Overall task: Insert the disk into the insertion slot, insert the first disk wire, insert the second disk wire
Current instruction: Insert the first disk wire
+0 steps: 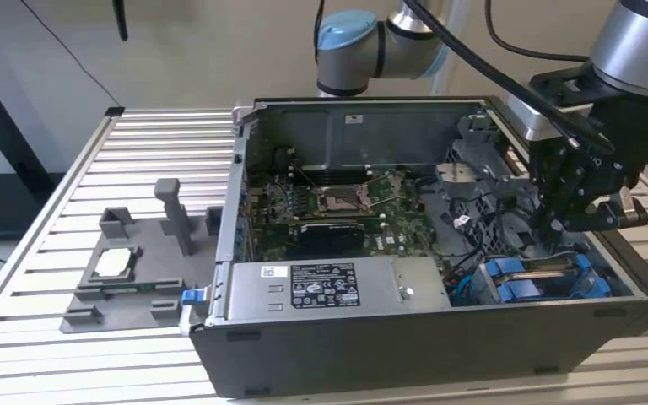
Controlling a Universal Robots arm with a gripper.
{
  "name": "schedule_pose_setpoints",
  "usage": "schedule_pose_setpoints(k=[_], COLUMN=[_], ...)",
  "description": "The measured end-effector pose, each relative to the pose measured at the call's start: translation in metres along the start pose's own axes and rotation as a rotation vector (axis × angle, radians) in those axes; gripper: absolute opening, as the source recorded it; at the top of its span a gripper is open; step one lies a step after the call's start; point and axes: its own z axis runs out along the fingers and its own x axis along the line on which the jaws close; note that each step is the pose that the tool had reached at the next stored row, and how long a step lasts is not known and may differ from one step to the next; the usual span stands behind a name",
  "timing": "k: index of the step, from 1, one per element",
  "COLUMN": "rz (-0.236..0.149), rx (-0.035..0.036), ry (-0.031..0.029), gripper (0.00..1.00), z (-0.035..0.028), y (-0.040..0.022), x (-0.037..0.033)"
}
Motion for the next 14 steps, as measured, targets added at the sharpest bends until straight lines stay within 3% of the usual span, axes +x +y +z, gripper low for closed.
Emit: schedule_pose_setpoints(k=[4, 7, 8, 11, 12, 14], rz=[0.016, 0.03, 0.034, 0.041, 0.041, 0.042], rx=[-0.0051, -0.0039, -0.0034, -0.0019, -0.0019, -0.0085], ry=[-0.0005, -0.0105, -0.0172, -0.0535, -0.0608, -0.0622], gripper=[0.19, 0.19, 0.19, 0.19, 0.19, 0.19], z=[0.0034, 0.0053, 0.0058, 0.0065, 0.0066, 0.0067], y=[0.0004, 0.0005, 0.0005, 0.0004, -0.0004, -0.0025], x=[0.0011, 0.0013, 0.0014, 0.0017, 0.0022, 0.005])
